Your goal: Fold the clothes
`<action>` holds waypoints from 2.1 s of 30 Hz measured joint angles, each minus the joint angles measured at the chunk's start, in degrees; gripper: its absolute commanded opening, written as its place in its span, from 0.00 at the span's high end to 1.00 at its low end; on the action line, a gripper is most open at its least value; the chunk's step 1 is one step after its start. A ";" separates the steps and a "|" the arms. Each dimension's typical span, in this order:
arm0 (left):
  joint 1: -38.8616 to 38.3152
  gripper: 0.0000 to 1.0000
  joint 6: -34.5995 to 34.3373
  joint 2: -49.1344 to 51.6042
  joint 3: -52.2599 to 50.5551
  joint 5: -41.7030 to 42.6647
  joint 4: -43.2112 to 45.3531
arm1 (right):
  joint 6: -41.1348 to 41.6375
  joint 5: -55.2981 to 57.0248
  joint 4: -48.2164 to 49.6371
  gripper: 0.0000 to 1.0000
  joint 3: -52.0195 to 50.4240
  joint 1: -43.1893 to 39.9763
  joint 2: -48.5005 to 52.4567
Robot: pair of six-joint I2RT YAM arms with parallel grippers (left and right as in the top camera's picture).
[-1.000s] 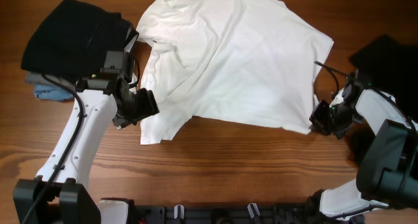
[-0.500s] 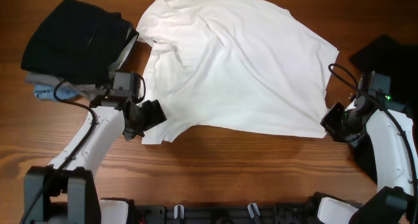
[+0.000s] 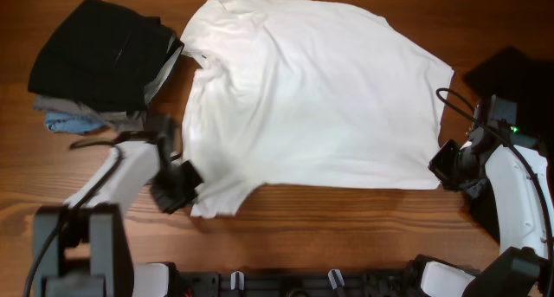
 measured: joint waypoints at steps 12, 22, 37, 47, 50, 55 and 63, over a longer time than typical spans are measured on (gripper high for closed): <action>15.98 0.96 1.57 -32.85 2.10 6.86 -16.02 | 0.59 2.16 -0.79 0.96 0.00 0.00 0.00; 15.98 0.71 3.32 -39.19 2.10 6.21 -16.04 | 1.09 4.07 -0.66 0.38 0.00 0.00 0.00; -0.63 0.96 18.27 -14.56 2.45 5.51 21.27 | -9.92 -15.87 5.73 0.46 11.91 0.00 0.00; -1.92 0.96 20.02 7.43 2.82 1.70 33.70 | -12.22 -24.06 6.14 0.46 12.26 0.00 0.00; -2.08 0.96 17.40 7.63 3.78 -1.33 30.82 | -12.26 -24.35 6.29 0.46 12.26 0.00 0.00; -0.87 0.96 10.03 7.02 5.31 -9.16 21.42 | -12.44 -23.74 6.60 0.46 12.26 0.00 0.00; 6.25 0.96 7.56 6.45 5.20 -11.80 16.65 | -12.20 -20.90 9.01 0.41 12.26 0.00 0.00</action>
